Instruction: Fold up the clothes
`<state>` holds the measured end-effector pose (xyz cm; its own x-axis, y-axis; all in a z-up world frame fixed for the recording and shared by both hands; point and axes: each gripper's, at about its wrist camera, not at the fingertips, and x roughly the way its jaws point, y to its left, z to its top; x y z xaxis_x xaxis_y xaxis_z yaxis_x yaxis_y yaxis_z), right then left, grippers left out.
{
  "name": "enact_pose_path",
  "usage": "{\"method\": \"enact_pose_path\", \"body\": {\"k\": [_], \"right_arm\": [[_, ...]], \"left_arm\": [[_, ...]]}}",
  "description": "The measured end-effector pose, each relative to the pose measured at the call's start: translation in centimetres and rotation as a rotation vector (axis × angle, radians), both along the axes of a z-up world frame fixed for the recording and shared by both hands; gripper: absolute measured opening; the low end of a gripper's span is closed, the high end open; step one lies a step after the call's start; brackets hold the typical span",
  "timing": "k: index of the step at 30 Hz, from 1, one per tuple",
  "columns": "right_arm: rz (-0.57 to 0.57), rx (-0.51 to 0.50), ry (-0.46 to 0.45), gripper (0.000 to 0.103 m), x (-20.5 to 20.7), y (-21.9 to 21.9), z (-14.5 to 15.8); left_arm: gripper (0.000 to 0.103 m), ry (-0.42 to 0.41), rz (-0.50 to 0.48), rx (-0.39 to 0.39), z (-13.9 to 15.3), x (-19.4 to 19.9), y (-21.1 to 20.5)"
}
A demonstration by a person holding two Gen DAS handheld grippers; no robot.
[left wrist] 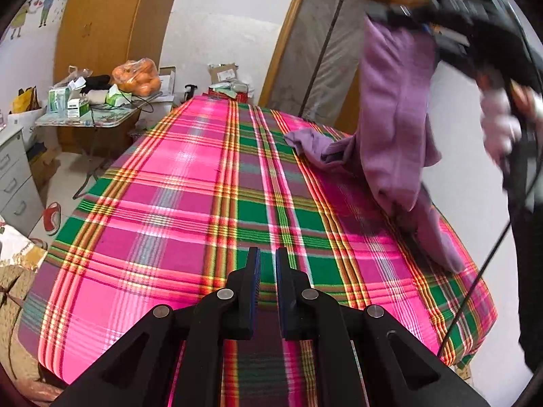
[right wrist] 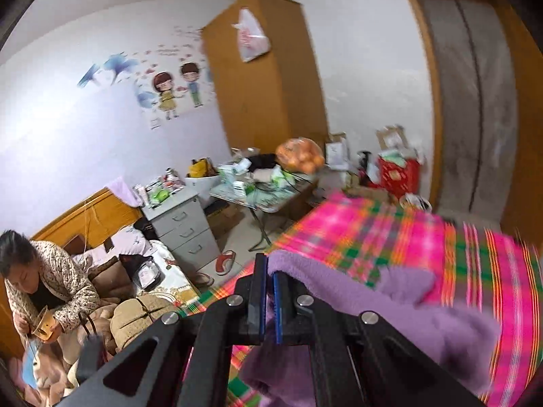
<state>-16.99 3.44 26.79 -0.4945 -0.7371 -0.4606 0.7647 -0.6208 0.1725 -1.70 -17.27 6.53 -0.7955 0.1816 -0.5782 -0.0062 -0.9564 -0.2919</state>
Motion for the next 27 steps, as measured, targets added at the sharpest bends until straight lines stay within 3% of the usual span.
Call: {"method": "enact_pose_path", "body": {"k": [4, 7, 10, 13, 17, 22, 27], "right_arm": [[0.102, 0.014, 0.056, 0.004, -0.3, -5.2, 2.3], [0.149, 0.106, 0.005, 0.005, -3.7, -9.9, -0.2], [0.098, 0.203, -0.083, 0.030, -7.0, -12.0, -5.4], [0.077, 0.229, -0.127, 0.040, -7.0, -10.7, -9.1], [0.103, 0.263, -0.113, 0.051, -2.8, -5.9, -12.3], [0.159, 0.339, -0.105, 0.053, 3.7, -1.9, -16.5], [0.136, 0.464, -0.071, 0.053, 5.8, -0.9, -20.7]], "left_arm": [[0.009, 0.008, 0.024, 0.013, -0.2, 0.0, -1.4], [0.009, -0.006, 0.045, 0.029, -0.7, -0.4, -2.6], [0.009, -0.014, 0.063, 0.049, -1.1, -0.6, -3.6], [0.009, -0.016, 0.072, 0.067, -1.3, -0.9, -4.0], [0.009, -0.020, 0.085, 0.091, -1.5, -1.4, -4.6], [0.009, -0.023, 0.102, 0.121, -1.8, -2.1, -5.4], [0.015, -0.051, 0.129, 0.096, -1.7, -4.1, -5.0]]}}
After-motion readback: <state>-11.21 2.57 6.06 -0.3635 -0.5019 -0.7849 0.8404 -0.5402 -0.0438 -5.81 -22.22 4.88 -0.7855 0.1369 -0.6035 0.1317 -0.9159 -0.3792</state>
